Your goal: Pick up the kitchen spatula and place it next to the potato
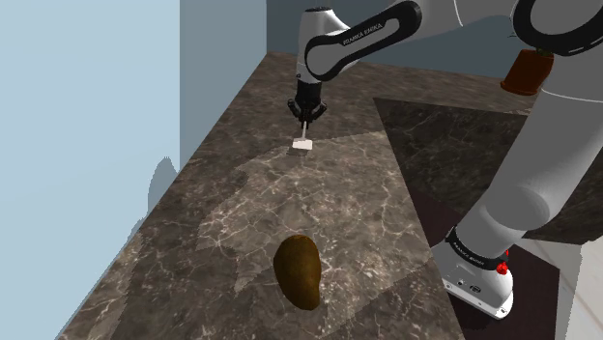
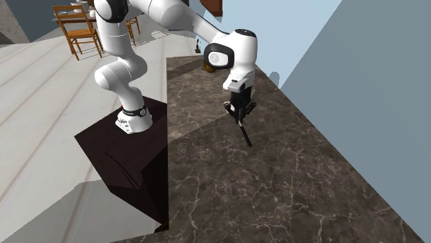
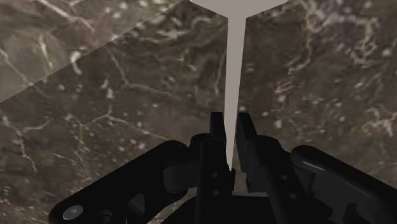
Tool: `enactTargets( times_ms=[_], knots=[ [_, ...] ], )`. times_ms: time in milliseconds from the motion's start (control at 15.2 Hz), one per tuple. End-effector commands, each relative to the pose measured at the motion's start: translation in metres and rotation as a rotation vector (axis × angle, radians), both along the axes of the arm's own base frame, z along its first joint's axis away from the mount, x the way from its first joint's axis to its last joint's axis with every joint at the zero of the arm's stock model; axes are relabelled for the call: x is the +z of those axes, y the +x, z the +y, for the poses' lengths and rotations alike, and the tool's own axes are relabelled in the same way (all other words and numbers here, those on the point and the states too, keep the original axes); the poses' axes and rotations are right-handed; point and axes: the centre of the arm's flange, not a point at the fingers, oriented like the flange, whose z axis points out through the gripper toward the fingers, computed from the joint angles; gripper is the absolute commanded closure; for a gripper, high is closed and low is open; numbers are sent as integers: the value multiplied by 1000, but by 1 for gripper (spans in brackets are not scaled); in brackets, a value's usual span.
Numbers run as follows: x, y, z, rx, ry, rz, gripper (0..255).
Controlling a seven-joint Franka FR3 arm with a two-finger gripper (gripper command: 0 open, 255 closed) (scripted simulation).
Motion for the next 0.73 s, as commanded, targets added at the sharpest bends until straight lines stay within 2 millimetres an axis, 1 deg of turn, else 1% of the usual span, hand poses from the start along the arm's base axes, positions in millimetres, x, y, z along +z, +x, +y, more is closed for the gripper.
enactTargets(
  times_ms=[0,132,660],
  knots=[
    [0,0,0,0,0,0,255],
    [0,0,0,0,0,0,255],
    [42,0,0,0,0,0,255]
  ],
)
